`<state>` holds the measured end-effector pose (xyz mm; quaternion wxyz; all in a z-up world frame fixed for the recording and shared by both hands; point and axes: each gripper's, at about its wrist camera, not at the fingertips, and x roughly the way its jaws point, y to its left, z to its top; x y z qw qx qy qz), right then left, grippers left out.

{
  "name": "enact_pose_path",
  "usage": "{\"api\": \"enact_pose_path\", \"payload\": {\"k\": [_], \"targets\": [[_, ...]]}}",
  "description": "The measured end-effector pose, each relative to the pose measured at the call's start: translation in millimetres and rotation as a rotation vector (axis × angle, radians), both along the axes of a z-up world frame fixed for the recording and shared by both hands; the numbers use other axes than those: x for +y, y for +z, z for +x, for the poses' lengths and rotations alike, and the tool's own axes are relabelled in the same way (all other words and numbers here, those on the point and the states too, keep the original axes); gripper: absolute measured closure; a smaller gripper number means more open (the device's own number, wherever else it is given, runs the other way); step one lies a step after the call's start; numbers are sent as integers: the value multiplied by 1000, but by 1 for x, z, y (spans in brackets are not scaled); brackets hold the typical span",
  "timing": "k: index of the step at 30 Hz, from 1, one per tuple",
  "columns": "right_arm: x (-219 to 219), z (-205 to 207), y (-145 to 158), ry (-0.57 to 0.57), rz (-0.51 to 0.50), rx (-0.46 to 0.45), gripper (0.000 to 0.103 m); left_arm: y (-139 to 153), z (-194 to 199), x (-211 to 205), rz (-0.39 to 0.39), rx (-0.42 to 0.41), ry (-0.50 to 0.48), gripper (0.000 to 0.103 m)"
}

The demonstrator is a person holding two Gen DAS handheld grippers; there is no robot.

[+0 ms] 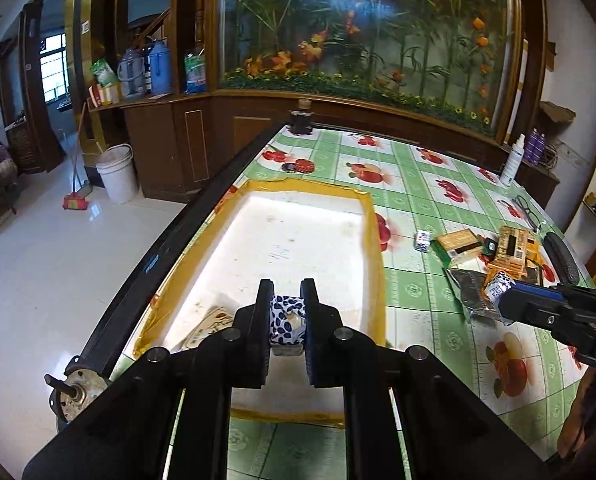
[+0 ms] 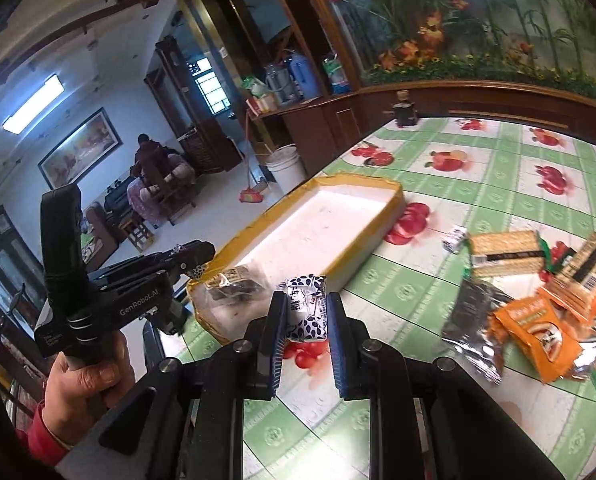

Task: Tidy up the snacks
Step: 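Carry both candies over the tray and open both tools to drop them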

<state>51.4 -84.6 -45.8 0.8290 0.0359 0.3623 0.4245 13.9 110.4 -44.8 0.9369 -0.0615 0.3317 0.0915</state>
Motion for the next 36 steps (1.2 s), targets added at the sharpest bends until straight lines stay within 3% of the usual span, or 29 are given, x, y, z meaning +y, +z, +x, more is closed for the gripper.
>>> {"api": "enact_pose_path", "payload": {"k": [8, 15, 36], "targets": [[41, 10, -8, 51, -2, 18, 84, -11, 2, 26, -34, 18, 51, 92], [80, 16, -19, 93, -29, 21, 84, -22, 5, 25, -33, 38, 44, 92], [129, 44, -46, 117, -94, 40, 84, -44, 19, 38, -21, 101, 80, 92]]}}
